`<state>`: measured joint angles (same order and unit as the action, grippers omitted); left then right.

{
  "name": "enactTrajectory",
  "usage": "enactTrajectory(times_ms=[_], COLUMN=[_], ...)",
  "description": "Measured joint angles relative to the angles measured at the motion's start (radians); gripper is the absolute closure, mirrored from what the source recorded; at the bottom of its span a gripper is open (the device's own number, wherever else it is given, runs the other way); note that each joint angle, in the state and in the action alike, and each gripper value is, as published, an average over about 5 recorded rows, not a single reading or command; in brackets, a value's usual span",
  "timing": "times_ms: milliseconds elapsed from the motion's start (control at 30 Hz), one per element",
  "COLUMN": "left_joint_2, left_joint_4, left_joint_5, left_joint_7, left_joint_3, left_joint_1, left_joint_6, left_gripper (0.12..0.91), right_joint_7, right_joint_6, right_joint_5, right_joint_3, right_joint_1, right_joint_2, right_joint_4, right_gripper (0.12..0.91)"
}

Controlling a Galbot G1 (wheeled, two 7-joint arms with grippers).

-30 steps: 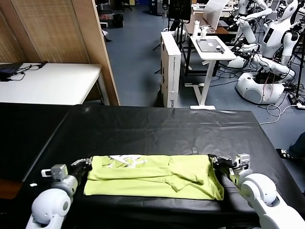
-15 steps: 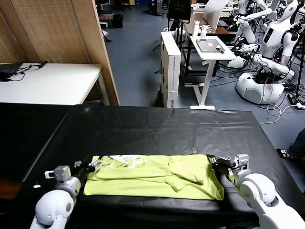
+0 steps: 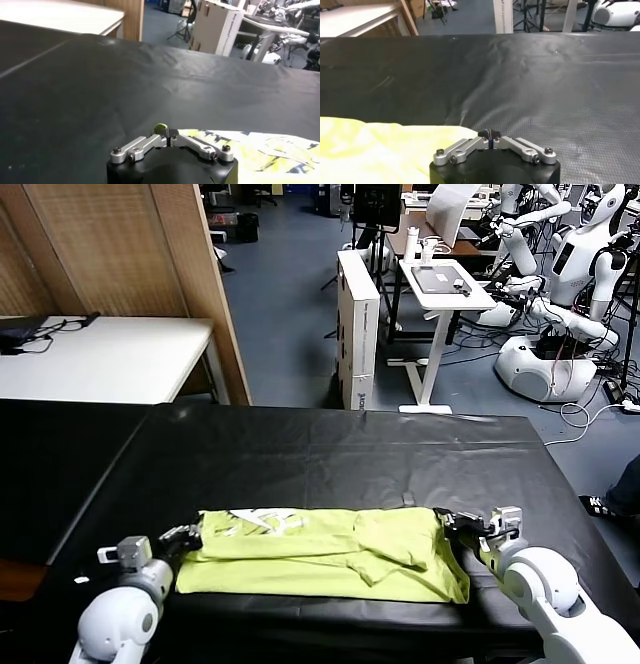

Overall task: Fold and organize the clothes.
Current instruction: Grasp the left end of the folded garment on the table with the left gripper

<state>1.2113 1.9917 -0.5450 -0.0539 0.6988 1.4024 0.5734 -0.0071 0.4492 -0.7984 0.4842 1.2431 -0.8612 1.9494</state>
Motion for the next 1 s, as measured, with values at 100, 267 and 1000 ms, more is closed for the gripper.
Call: enactTrajectory(times_ms=[100, 267, 1000], left_joint_2=[-0.018, -0.02, 0.083], left_joint_4=[0.019, 0.072, 0.081], left_joint_5=[-0.055, -0.15, -0.164], left_joint_7=[-0.006, 0.011, 0.052], left_joint_3=[0.021, 0.045, 0.058], left_joint_1=[0.018, 0.082, 0.187], left_joint_6=[0.017, 0.04, -0.01], left_gripper=[0.214, 0.127, 0.123], right_joint_7=[-0.008, -0.019, -0.017], right_joint_6=[-0.029, -0.045, -0.027], right_joint_5=[-0.008, -0.027, -0.052], right_joint_3=[0.024, 0.093, 0.189], right_joint_1=[0.021, 0.078, 0.157], right_joint_2=[0.017, 0.027, 0.033], right_joint_4=[0.031, 0.093, 0.204], right_gripper=[0.127, 0.119, 0.118])
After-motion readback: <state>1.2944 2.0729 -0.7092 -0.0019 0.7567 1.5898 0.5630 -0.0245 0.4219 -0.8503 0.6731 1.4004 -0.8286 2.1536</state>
